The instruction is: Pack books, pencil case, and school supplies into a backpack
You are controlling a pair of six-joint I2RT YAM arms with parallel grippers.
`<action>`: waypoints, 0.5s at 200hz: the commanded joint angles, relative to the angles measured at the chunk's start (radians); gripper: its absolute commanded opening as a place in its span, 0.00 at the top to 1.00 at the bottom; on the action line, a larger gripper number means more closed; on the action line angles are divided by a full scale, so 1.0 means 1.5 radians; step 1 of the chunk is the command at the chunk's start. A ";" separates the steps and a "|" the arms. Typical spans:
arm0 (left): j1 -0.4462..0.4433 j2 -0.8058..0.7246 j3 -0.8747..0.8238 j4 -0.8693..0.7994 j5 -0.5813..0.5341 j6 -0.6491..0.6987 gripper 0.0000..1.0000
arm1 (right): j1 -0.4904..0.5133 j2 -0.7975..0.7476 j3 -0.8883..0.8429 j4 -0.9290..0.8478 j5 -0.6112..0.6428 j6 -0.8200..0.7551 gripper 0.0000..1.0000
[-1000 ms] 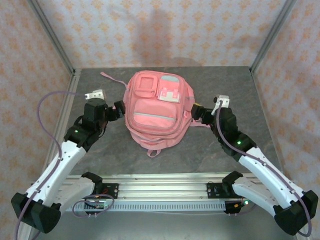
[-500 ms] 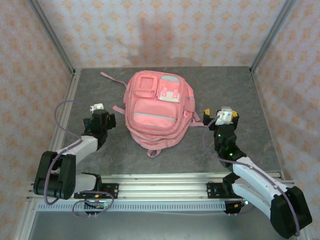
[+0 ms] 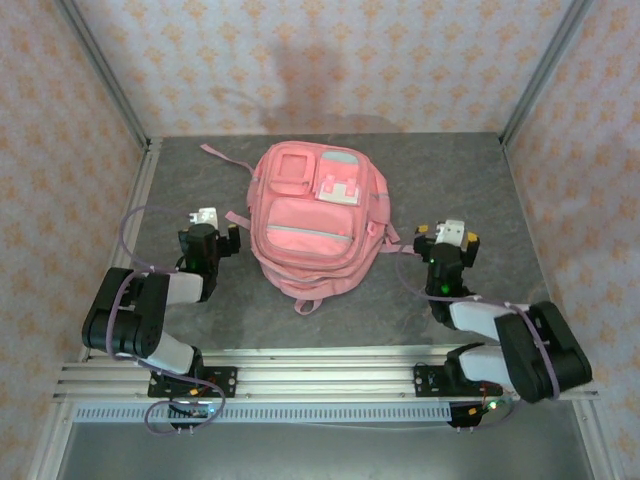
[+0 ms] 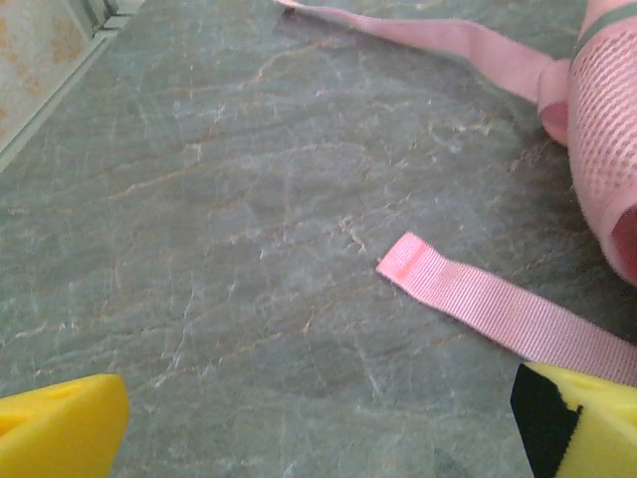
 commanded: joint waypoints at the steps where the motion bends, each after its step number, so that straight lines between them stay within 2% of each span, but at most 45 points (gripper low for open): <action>1: -0.001 -0.003 0.015 0.025 0.008 0.016 0.00 | -0.018 0.032 0.028 0.073 -0.016 0.007 0.00; 22: -0.001 -0.003 0.016 0.022 0.008 0.016 0.00 | -0.058 0.073 0.057 0.059 -0.031 0.045 0.00; 33: -0.001 -0.003 0.015 0.025 0.008 0.016 0.00 | -0.085 0.110 0.050 0.108 -0.036 0.073 0.00; 53: -0.001 -0.004 0.017 0.020 0.009 0.016 0.00 | -0.129 0.189 0.030 0.227 -0.099 0.098 0.00; 60: -0.001 -0.003 0.016 0.022 0.009 0.016 0.00 | -0.135 0.167 0.043 0.165 -0.126 0.102 0.00; 71: -0.001 -0.003 0.016 0.021 0.009 0.016 0.00 | -0.159 0.142 0.085 0.038 -0.236 0.095 0.00; 81: 0.000 -0.003 0.016 0.021 0.010 0.016 0.00 | -0.172 0.164 0.115 0.021 -0.307 0.084 0.00; 100: 0.000 -0.003 0.017 0.021 0.010 0.015 0.00 | -0.198 0.157 0.126 -0.011 -0.346 0.100 0.01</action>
